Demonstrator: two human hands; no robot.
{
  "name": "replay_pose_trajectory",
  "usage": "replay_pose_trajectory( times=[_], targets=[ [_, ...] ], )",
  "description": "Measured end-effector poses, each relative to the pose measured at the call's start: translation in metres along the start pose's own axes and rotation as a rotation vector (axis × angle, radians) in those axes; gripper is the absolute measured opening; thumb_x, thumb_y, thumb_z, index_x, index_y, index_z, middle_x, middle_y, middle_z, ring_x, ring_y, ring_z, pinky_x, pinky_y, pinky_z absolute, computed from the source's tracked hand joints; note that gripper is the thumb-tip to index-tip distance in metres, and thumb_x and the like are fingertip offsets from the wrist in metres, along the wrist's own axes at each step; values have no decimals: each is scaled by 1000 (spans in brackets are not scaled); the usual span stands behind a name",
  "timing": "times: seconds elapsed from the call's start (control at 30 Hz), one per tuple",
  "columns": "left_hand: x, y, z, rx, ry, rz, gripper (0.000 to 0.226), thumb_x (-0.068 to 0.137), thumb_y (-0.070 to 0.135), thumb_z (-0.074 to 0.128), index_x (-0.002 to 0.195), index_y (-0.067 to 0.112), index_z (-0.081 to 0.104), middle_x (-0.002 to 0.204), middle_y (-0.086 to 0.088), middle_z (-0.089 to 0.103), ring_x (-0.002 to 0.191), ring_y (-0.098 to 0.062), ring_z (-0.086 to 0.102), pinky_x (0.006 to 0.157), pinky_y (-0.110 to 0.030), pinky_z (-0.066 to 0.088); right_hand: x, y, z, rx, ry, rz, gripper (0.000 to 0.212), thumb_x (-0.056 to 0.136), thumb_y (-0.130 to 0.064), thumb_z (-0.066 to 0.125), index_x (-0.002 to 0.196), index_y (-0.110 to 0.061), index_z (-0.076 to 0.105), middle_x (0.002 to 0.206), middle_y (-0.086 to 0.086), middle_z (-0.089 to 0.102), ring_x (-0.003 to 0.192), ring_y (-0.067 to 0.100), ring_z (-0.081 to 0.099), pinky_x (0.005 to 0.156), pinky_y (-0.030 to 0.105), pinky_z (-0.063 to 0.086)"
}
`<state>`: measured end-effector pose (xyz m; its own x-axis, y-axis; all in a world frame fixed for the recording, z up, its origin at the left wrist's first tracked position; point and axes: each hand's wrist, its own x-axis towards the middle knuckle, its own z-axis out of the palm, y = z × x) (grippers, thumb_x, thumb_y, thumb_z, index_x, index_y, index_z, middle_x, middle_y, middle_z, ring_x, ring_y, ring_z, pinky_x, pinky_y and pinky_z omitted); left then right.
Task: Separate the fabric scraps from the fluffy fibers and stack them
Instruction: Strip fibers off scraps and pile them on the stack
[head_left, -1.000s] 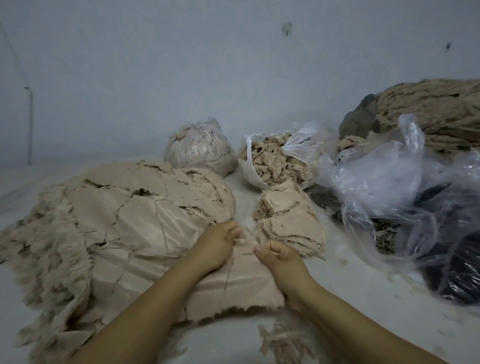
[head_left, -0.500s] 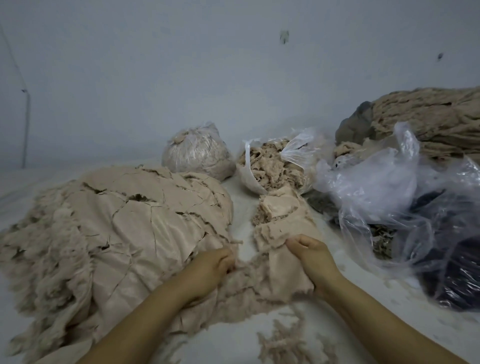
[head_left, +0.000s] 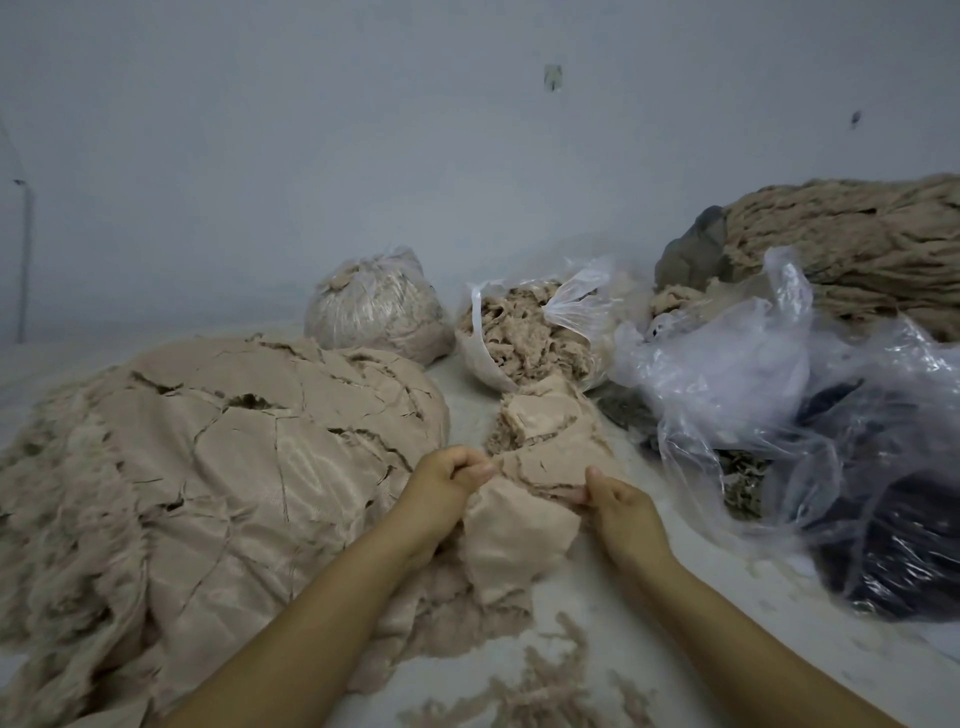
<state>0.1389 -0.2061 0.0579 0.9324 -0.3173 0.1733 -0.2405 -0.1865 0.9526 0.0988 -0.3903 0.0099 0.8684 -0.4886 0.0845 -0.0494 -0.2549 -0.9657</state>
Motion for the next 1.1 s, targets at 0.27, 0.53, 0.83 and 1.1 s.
replay_pose_trajectory(
  times=[0.27, 0.53, 0.83, 1.1],
  targets=[
    [13, 19, 10, -380, -124, -116, 18, 94, 9, 53, 77, 9, 60, 63, -3, 59, 55, -12, 52, 54, -24, 43, -16, -12, 8, 411, -491, 261, 65, 71, -63, 60, 100, -7, 74, 83, 5, 68, 71, 20, 62, 66, 33, 55],
    [26, 10, 9, -378, -48, -197, 24, 92, -4, 43, 79, 10, 58, 57, 0, 54, 47, -6, 50, 45, -18, 43, -3, -16, 8, 799, -221, 430, 25, 93, -16, 58, 108, 4, 62, 100, 20, 68, 80, 29, 65, 57, 35, 58],
    [46, 4, 12, -207, 121, -174, 21, 81, -10, 65, 82, 11, 61, 81, -8, 59, 66, -16, 58, 53, -16, 53, 51, -32, 0, 310, 160, -13, 12, 86, -24, 70, 91, -15, 75, 88, 0, 72, 79, 13, 63, 72, 23, 48],
    [45, -10, 24, 224, 169, 63, 23, 90, 26, 62, 111, 18, 57, 110, 4, 59, 102, -11, 54, 90, -25, 43, 56, -29, 18, 166, -28, -152, 15, 85, -22, 71, 71, -25, 75, 76, -9, 73, 74, 5, 63, 75, 24, 50]
  ],
)
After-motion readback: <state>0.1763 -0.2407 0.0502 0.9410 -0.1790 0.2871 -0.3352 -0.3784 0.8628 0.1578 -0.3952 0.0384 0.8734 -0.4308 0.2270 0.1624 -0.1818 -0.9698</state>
